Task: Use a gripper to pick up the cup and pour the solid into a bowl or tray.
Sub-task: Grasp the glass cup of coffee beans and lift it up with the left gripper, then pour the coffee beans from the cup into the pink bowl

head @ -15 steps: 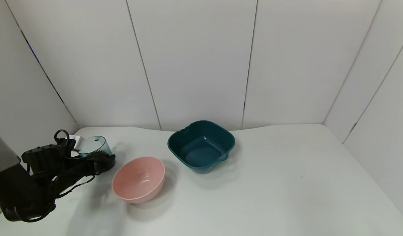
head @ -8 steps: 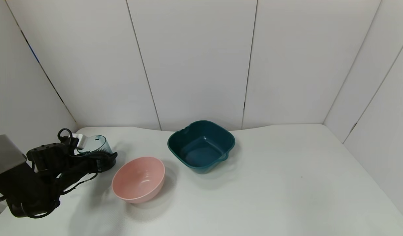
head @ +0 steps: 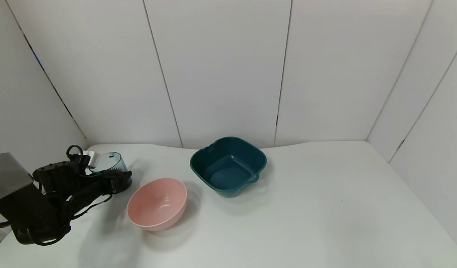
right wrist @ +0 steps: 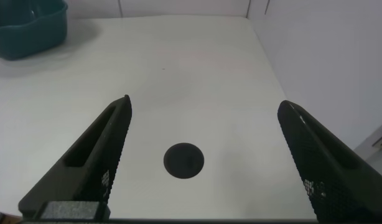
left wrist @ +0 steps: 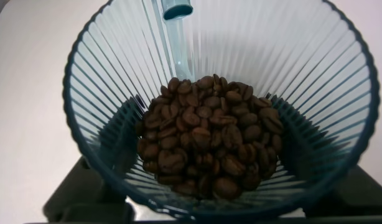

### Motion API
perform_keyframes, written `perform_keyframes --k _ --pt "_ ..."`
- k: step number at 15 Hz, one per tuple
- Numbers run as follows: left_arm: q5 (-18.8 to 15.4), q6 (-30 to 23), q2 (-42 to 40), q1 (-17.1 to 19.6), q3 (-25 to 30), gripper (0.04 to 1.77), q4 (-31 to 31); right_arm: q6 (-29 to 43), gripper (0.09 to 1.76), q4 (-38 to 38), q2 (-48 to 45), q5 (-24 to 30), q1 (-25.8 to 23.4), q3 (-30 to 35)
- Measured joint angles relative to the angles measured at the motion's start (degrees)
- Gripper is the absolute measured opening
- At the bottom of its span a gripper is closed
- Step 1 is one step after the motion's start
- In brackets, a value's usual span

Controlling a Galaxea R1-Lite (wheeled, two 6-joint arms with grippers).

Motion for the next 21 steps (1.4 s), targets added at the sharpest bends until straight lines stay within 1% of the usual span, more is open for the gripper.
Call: perform_keyframes --k 1,2,10,14,17,19,21 --pt "0.0 0.0 0.0 0.0 0.0 1.35 0.0 0.0 1.71 0.0 0.0 0.0 0.0 0.0" --pt "0.0 0.0 0.0 0.0 0.0 1.34 0.0 0.0 1.71 0.0 0.0 0.0 0.0 0.0" --pt "0.0 0.1 -0.4 0.0 0.1 1.33 0.2 0.0 1.71 0.0 0.0 0.0 0.0 0.0" --pt "0.1 0.1 -3.3 0.0 1.5 1.32 0.8 0.0 1.71 0.0 0.0 0.0 0.0 0.0" --pt "0.1 0.5 -7.4 -0.2 2.1 1.32 5.4 0.0 1.71 0.0 0.0 0.0 0.0 0.0" --pt "0.2 1.1 -11.1 -0.7 2.2 1.32 10.0 0.0 1.71 0.0 0.0 0.0 0.0 0.0" --pt "0.3 2.9 -15.0 -1.5 2.2 1.32 14.5 0.0 1.71 0.0 0.0 0.0 0.0 0.0"
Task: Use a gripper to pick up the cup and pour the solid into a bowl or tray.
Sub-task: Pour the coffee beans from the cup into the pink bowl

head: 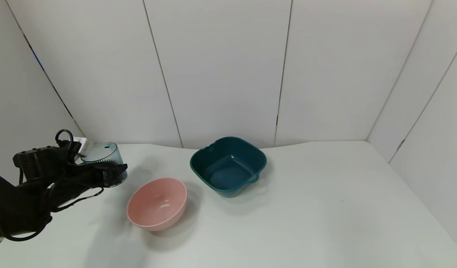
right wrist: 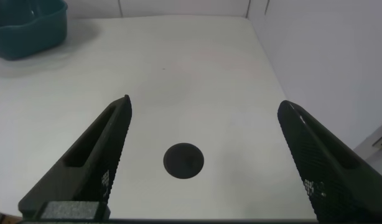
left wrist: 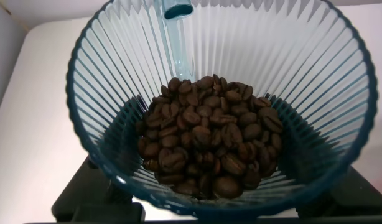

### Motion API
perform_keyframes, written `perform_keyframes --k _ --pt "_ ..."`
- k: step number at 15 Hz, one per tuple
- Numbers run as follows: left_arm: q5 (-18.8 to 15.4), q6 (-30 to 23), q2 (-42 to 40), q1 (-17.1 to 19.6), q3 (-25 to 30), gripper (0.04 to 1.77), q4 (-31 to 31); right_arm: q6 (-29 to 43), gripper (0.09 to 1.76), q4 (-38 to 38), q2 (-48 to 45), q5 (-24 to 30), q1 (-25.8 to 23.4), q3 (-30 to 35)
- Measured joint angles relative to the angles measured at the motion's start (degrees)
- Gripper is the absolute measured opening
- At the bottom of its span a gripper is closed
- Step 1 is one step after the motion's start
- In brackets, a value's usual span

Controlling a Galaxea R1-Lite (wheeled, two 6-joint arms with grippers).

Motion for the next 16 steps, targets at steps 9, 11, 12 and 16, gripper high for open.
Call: perform_keyframes --k 9,11,12,16 --pt "6.3 16.6 -9.0 -5.1 0.7 1.32 6.4 0.0 1.71 0.0 0.0 0.0 0.0 0.0" --pt "6.3 18.0 -10.4 -5.6 1.1 1.32 10.0 0.0 1.71 0.0 0.0 0.0 0.0 0.0" --pt "6.3 18.4 -11.2 -5.9 1.3 1.32 11.0 0.0 1.71 0.0 0.0 0.0 0.0 0.0" --pt "6.9 23.1 -13.2 -7.0 2.0 1.32 12.4 0.0 1.71 0.0 0.0 0.0 0.0 0.0"
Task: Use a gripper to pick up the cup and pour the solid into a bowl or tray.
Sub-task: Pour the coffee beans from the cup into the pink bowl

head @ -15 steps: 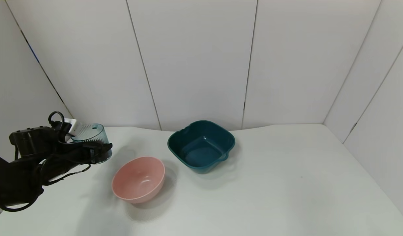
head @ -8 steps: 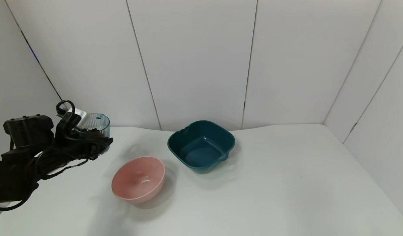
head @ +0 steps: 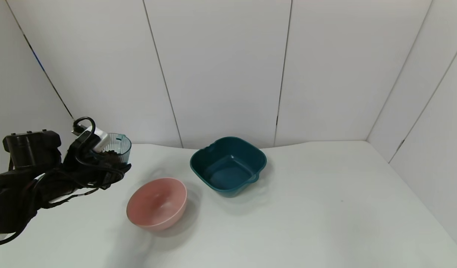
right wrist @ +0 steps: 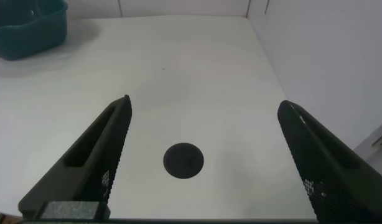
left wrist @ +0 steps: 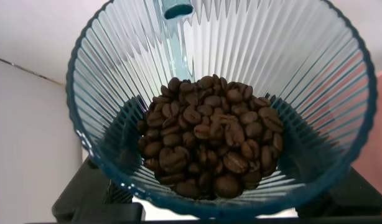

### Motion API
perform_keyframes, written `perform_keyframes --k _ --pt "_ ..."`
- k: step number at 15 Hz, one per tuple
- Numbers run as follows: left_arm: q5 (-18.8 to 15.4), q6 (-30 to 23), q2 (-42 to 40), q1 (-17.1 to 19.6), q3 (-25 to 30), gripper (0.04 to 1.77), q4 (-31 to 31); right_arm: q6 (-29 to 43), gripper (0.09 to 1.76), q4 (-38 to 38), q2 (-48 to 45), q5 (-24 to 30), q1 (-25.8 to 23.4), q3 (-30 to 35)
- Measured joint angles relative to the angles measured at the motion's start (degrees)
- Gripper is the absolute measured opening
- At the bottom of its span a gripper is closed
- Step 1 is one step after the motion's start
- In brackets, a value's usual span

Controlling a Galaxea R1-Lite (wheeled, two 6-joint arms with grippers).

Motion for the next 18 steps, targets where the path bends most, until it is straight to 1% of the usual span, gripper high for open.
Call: perform_keyframes --k 4,7,8,10,14,18 --pt "0.4 4.7 -0.8 -0.2 0.1 1.32 2.4 0.0 1.71 0.0 0.0 0.0 0.0 0.0" --pt "1.4 9.5 -1.6 -0.4 0.2 1.32 3.1 0.0 1.71 0.0 0.0 0.0 0.0 0.0" --pt "2.0 11.8 -1.9 -0.5 0.4 1.32 3.9 0.0 1.71 0.0 0.0 0.0 0.0 0.0" --pt "3.8 14.3 -2.6 -0.9 0.6 1.32 5.4 0.0 1.71 0.0 0.0 0.0 0.0 0.0" --pt "6.8 19.0 -3.6 -3.5 0.8 1.32 5.9 0.0 1.71 0.0 0.0 0.0 0.0 0.0" --pt "10.6 24.1 -3.7 -6.2 1.2 1.32 5.9 0.0 1.71 0.0 0.0 0.0 0.0 0.0"
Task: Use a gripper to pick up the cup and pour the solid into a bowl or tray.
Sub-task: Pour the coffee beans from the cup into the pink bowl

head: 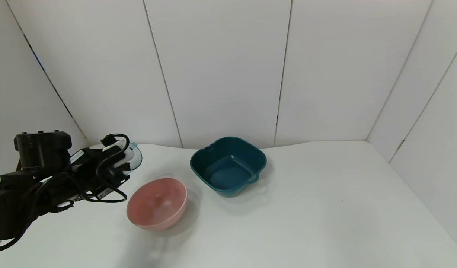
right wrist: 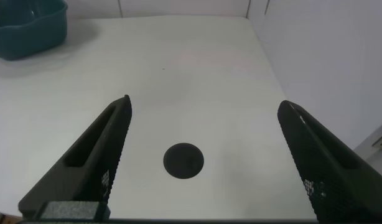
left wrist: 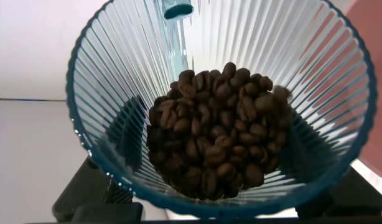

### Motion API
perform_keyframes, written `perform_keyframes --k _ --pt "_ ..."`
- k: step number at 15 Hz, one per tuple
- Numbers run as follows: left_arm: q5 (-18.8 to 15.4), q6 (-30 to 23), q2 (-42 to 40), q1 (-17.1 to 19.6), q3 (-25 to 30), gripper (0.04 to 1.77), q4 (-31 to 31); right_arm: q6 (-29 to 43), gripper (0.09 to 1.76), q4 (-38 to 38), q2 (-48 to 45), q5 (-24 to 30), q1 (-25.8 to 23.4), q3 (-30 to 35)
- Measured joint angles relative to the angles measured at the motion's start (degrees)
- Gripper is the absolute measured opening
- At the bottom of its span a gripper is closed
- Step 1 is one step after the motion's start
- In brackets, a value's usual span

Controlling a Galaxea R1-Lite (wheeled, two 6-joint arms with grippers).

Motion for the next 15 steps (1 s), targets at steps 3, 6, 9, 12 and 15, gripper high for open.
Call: perform_keyframes --k 3,6,9,12,15 --pt "2.6 2.4 0.0 -1.8 0.3 1.31 0.1 0.0 1.71 0.0 0.0 0.0 0.0 0.0" --pt "4.4 7.0 0.0 -2.2 0.6 1.31 0.1 0.0 1.71 0.0 0.0 0.0 0.0 0.0" --pt "6.1 9.9 0.0 -2.3 1.1 1.31 0.1 0.0 1.71 0.1 0.0 0.0 0.0 0.0" --pt "7.7 12.0 0.0 -2.7 1.4 1.31 0.1 0.0 1.71 0.0 0.0 0.0 0.0 0.0" --pt "9.3 14.4 0.0 -3.4 1.4 1.31 0.1 0.0 1.71 0.0 0.0 0.0 0.0 0.0"
